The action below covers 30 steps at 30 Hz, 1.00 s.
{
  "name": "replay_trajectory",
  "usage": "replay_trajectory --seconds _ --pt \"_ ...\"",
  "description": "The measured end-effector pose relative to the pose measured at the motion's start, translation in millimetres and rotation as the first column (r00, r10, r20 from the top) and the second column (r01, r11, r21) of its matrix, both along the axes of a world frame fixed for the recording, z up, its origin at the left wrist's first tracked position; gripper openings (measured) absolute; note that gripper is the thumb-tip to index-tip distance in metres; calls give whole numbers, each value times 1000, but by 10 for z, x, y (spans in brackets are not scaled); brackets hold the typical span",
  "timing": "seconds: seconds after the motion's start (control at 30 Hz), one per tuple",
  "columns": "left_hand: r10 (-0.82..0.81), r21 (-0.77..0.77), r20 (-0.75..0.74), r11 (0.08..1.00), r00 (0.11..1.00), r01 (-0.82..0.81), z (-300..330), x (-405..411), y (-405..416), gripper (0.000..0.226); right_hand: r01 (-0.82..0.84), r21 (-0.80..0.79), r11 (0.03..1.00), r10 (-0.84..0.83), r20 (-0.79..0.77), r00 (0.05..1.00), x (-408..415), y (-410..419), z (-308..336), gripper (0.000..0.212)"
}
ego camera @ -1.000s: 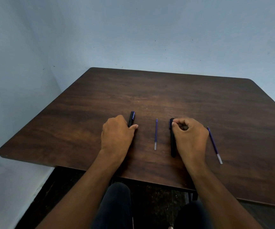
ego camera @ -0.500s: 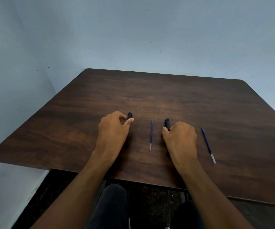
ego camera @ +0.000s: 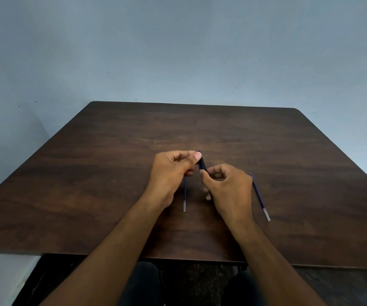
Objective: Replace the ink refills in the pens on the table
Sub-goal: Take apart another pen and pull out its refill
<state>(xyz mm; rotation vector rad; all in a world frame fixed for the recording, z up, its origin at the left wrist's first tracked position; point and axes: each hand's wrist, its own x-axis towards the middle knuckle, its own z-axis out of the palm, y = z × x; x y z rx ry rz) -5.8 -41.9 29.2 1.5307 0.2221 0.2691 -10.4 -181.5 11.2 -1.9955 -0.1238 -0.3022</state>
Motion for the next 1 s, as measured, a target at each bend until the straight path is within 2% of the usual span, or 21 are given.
replay_trajectory --seconds 0.2,0.27,0.37,0.47,0.53,0.63,1.0 --pt "-72 -173 -55 983 996 61 -33 96 31 6 -48 184 982 53 -19 998 -6 -36 -14 9" --pt "-99 -169 -56 982 993 89 -35 106 42 6 -87 289 953 114 -78 990 2 -30 -21 8" --pt "-128 -147 -51 982 990 119 -38 105 46 6 -107 402 910 192 -177 965 18 -17 -19 25" --pt "-140 -146 -42 980 989 133 -59 105 46 6 -146 538 831 311 -230 922 27 -26 5 29" --pt "-128 -133 -37 984 991 122 -59 113 41 7 -155 550 820 337 -246 909 22 -24 17 29" --pt "-111 -130 -27 986 993 107 -49 120 24 9 -120 528 841 291 -255 922 18 -7 25 29" --pt "-73 -144 -13 987 997 70 -9 75 67 7 -134 436 890 231 -176 957 7 75 52 26"
